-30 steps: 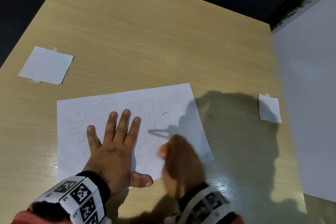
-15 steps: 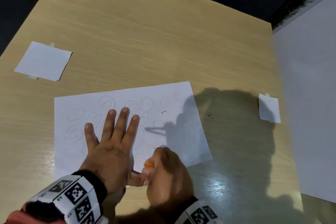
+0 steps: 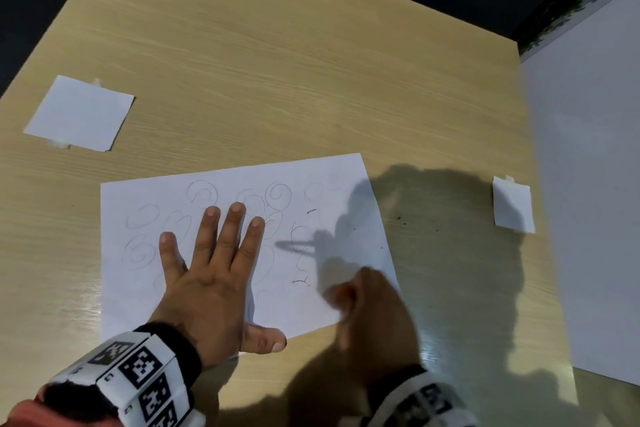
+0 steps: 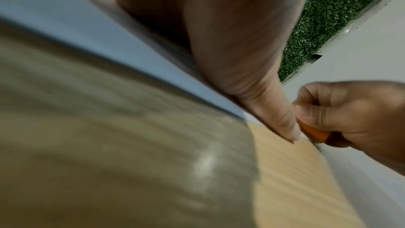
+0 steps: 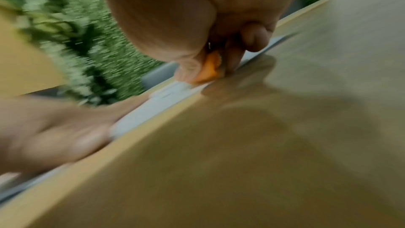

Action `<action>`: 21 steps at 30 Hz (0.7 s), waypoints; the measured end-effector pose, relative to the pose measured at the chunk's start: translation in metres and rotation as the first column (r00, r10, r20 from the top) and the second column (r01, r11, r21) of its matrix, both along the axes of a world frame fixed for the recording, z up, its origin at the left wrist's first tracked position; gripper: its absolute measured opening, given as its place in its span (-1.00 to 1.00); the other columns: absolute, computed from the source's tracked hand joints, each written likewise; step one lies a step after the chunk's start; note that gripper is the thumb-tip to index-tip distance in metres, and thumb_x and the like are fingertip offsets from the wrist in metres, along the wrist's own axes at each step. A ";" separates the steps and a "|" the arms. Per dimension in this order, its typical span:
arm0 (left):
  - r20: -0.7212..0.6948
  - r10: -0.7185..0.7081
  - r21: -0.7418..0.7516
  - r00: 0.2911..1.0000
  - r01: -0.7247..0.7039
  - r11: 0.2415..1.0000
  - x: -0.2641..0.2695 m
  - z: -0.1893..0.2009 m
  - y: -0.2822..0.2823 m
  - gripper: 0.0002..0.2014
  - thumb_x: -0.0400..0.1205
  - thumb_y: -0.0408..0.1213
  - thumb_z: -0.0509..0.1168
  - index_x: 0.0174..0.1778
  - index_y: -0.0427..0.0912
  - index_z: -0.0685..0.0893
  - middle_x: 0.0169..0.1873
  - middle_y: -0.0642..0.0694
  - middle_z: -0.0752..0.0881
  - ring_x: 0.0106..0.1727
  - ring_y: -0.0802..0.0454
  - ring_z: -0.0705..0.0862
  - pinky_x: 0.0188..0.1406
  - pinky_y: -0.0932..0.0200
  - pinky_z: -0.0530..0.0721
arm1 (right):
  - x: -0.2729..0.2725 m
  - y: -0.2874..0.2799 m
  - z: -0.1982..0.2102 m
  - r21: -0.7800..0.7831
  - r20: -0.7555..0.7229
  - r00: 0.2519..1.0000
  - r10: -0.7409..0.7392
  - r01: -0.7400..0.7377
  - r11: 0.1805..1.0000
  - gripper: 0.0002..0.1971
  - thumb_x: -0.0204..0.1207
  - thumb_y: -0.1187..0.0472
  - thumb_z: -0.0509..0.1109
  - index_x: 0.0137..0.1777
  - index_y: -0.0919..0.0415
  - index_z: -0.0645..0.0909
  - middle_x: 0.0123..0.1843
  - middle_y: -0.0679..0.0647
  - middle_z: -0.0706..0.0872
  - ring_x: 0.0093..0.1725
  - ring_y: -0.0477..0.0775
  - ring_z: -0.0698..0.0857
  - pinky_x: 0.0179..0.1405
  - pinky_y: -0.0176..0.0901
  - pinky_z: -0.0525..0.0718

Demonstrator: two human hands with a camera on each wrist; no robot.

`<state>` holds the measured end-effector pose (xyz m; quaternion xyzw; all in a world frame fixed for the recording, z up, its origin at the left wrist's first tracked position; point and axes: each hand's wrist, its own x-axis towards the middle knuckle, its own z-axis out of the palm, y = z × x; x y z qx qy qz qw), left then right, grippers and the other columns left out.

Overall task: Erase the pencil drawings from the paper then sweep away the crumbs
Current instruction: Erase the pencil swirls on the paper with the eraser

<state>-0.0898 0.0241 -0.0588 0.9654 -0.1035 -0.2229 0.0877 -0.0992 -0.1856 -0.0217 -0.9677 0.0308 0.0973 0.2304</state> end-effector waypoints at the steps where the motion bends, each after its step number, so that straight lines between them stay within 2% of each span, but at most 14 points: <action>1: 0.000 -0.004 -0.003 1.000 0.004 1.000 -0.001 0.000 0.000 0.45 0.04 0.79 -0.06 0.72 -0.20 0.02 0.71 -0.28 0.01 0.69 -0.34 -0.06 0.43 -0.45 -0.19 | 0.009 -0.018 0.002 -0.062 -0.056 0.990 -0.130 0.126 0.990 -0.91 0.50 0.21 0.26 -0.22 0.07 0.44 -0.24 0.00 0.58 -0.20 0.16 0.62 -0.23 -0.05 0.55; 2: 0.001 -0.003 -0.009 1.000 0.003 1.000 -0.001 0.000 -0.001 0.45 0.04 0.80 -0.05 0.72 -0.20 0.03 0.70 -0.28 0.02 0.69 -0.34 -0.06 0.44 -0.44 -0.19 | 0.017 -0.035 0.007 -0.099 -0.087 0.966 -0.244 0.236 0.967 -0.90 0.54 0.19 0.25 -0.20 0.10 0.43 -0.23 0.02 0.56 -0.22 0.12 0.58 -0.21 -0.07 0.52; 4: 0.003 0.008 -0.016 1.000 -0.008 1.000 -0.001 -0.001 0.000 0.46 0.03 0.80 -0.04 0.71 -0.20 0.04 0.71 -0.27 0.02 0.69 -0.34 -0.05 0.45 -0.40 -0.23 | 0.024 -0.043 0.013 -0.119 -0.078 0.956 -0.282 0.272 0.955 -0.84 0.57 0.18 0.25 -0.23 0.09 0.38 -0.28 -0.05 0.50 -0.27 0.02 0.54 -0.25 -0.11 0.47; 5: 0.004 0.013 -0.016 1.000 -0.013 1.000 -0.001 -0.001 0.000 0.46 0.02 0.79 -0.05 0.71 -0.20 0.04 0.71 -0.27 0.01 0.69 -0.35 -0.05 0.45 -0.39 -0.25 | 0.025 -0.031 0.016 -0.104 -0.067 0.972 -0.227 0.220 0.970 -0.83 0.55 0.19 0.28 -0.24 0.07 0.38 -0.29 -0.09 0.50 -0.25 0.02 0.58 -0.26 -0.10 0.50; 7: 0.012 0.016 -0.017 1.000 -0.016 1.000 0.000 -0.002 -0.001 0.45 0.03 0.79 -0.08 0.70 -0.22 0.10 0.70 -0.29 0.06 0.67 -0.37 0.03 0.43 -0.43 -0.22 | 0.017 0.012 0.017 0.030 -0.042 0.999 0.024 -0.023 0.999 -0.86 0.48 0.15 0.33 -0.25 0.02 0.42 -0.25 -0.12 0.57 -0.18 -0.03 0.61 -0.21 -0.15 0.56; 8: 0.016 0.013 -0.015 1.000 -0.012 1.000 0.000 -0.002 -0.001 0.44 0.04 0.79 -0.10 0.69 -0.23 0.14 0.69 -0.30 0.10 0.66 -0.39 0.08 0.42 -0.48 -0.16 | 0.011 0.033 0.014 0.088 -0.050 0.987 0.152 -0.147 0.985 -0.91 0.45 0.11 0.31 -0.23 0.02 0.44 -0.20 -0.11 0.60 -0.14 -0.04 0.60 -0.17 -0.20 0.56; 9: 0.022 0.009 -0.010 1.000 -0.009 1.000 -0.001 -0.001 -0.002 0.43 0.05 0.78 -0.12 0.69 -0.23 0.17 0.68 -0.31 0.13 0.66 -0.39 0.11 0.40 -0.56 -0.09 | 0.009 0.047 0.011 0.131 -0.075 0.972 0.222 -0.211 0.969 -0.96 0.45 0.11 0.27 -0.19 0.03 0.47 -0.14 -0.08 0.62 -0.09 -0.02 0.59 -0.12 -0.19 0.56; 10: 0.025 0.008 -0.003 1.000 -0.008 1.000 0.000 -0.002 -0.002 0.44 0.04 0.78 -0.11 0.68 -0.24 0.18 0.68 -0.31 0.14 0.65 -0.39 0.12 0.36 -0.61 -0.03 | 0.012 0.052 0.010 0.133 -0.085 0.970 0.226 -0.214 0.968 -0.99 0.46 0.17 0.26 -0.16 0.04 0.46 -0.09 -0.05 0.62 -0.04 0.01 0.60 -0.06 -0.16 0.56; 12: 0.027 0.008 0.000 1.000 -0.008 1.000 0.001 -0.002 -0.001 0.46 0.00 0.78 -0.03 0.69 -0.22 0.17 0.68 -0.30 0.13 0.66 -0.37 0.10 0.31 -0.66 0.04 | 0.028 0.031 0.004 0.017 -0.025 0.996 0.088 -0.088 0.996 -0.93 0.49 0.25 0.24 -0.17 0.07 0.42 -0.12 -0.02 0.63 -0.07 0.07 0.61 -0.07 -0.04 0.59; 14: 0.019 0.004 -0.002 1.000 -0.004 1.000 -0.001 -0.002 -0.001 0.46 0.01 0.79 -0.02 0.70 -0.21 0.14 0.69 -0.28 0.09 0.68 -0.35 0.05 0.32 -0.66 0.03 | 0.047 -0.011 0.001 -0.101 -0.028 0.988 -0.152 0.149 0.984 -0.91 0.54 0.17 0.24 -0.18 0.13 0.44 -0.19 0.03 0.61 -0.13 0.14 0.62 -0.17 0.04 0.60; 15: 0.017 0.005 -0.001 1.000 -0.005 1.000 -0.001 -0.002 -0.001 0.46 0.01 0.79 -0.03 0.70 -0.21 0.13 0.69 -0.28 0.08 0.68 -0.34 0.03 0.33 -0.65 0.02 | 0.055 -0.028 0.003 -0.142 -0.059 0.972 -0.229 0.219 0.965 -0.89 0.56 0.14 0.24 -0.16 0.13 0.44 -0.19 0.02 0.59 -0.13 0.14 0.62 -0.21 0.01 0.58; 17: 0.011 0.003 -0.008 1.000 -0.003 1.000 -0.001 -0.002 -0.001 0.46 0.01 0.79 -0.05 0.69 -0.22 0.15 0.69 -0.30 0.10 0.67 -0.35 0.04 0.37 -0.60 -0.03 | 0.057 -0.038 0.007 -0.165 -0.046 0.963 -0.265 0.254 0.953 -0.88 0.58 0.14 0.25 -0.16 0.13 0.43 -0.18 0.00 0.59 -0.15 0.10 0.61 -0.24 -0.07 0.52; 19: 0.001 0.014 -0.017 1.000 -0.014 1.000 0.001 -0.001 -0.002 0.47 -0.01 0.79 -0.04 0.69 -0.23 0.16 0.68 -0.30 0.11 0.67 -0.35 0.05 0.44 -0.46 -0.14 | 0.049 -0.014 0.013 -0.101 -0.027 0.981 -0.194 0.190 0.976 -0.90 0.55 0.19 0.25 -0.20 0.11 0.44 -0.19 0.01 0.62 -0.17 0.08 0.62 -0.23 -0.09 0.54; 21: -0.003 0.025 -0.017 1.000 -0.025 1.000 0.001 -0.001 -0.001 0.47 -0.02 0.78 -0.01 0.69 -0.21 0.15 0.69 -0.29 0.09 0.68 -0.33 0.03 0.45 -0.39 -0.22 | 0.025 0.027 0.013 0.032 -0.076 0.994 0.085 -0.082 0.996 -0.80 0.46 0.29 0.28 -0.28 0.03 0.34 -0.23 -0.06 0.62 -0.18 0.01 0.62 -0.25 -0.18 0.50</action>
